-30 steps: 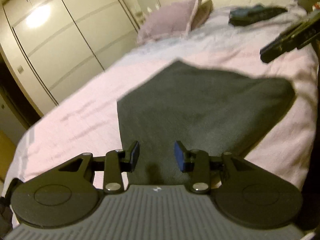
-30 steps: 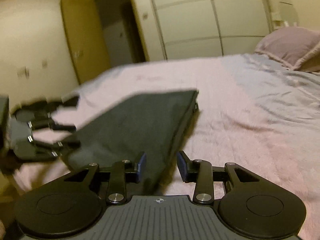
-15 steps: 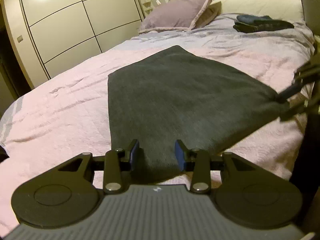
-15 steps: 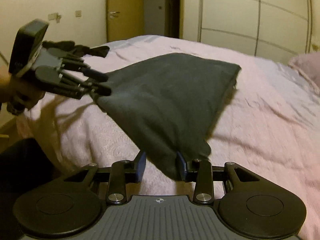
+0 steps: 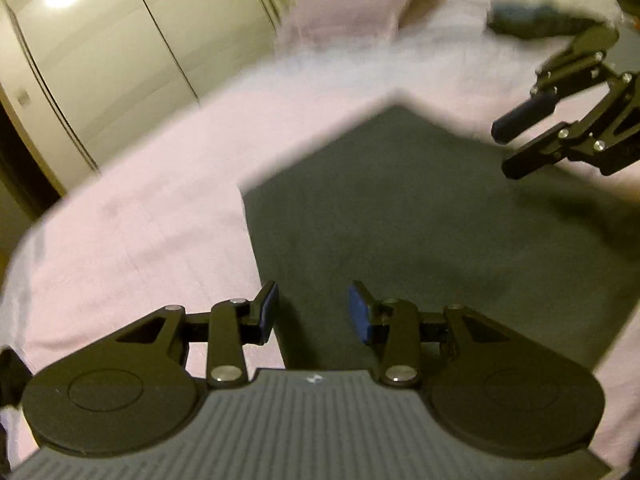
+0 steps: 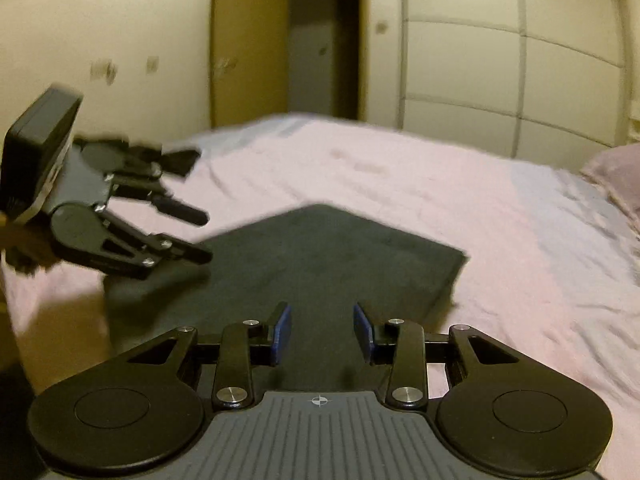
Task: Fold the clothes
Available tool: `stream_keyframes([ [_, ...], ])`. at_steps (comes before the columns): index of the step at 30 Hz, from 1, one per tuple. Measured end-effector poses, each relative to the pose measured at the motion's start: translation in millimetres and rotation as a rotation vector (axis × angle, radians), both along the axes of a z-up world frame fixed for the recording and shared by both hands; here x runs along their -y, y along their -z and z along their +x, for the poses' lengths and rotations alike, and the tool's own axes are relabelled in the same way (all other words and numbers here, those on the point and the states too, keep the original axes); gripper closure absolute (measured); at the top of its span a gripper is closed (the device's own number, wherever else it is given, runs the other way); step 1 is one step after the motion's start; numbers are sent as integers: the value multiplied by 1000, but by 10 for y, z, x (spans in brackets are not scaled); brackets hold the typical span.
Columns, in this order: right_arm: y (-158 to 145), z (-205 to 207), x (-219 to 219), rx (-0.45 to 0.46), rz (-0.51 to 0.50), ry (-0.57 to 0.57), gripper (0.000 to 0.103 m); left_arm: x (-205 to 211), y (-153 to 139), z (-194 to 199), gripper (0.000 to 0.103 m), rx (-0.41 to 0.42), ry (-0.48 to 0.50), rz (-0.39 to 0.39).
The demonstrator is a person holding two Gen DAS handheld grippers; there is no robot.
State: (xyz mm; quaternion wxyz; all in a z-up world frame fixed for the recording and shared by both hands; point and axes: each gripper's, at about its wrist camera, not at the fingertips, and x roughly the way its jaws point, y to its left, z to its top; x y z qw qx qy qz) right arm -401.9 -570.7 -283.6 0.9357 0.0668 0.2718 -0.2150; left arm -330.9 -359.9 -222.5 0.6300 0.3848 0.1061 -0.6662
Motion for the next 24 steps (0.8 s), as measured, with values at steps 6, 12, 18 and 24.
stream_keyframes([
  [6, 110, 160, 353, -38, 65, -25, 65, 49, -45, 182, 64, -67, -20, -35],
  [12, 33, 466, 875, -14, -18, 51, 65, 609, -166, 277, 67, -23, -5, -77],
  [18, 272, 667, 1412, -47, 64, 97, 65, 1230, 76, 539, 56, -105, 10, 29],
  [24, 229, 614, 1475, -28, 91, 118, 65, 1234, 28, 587, 55, -155, -13, 19],
])
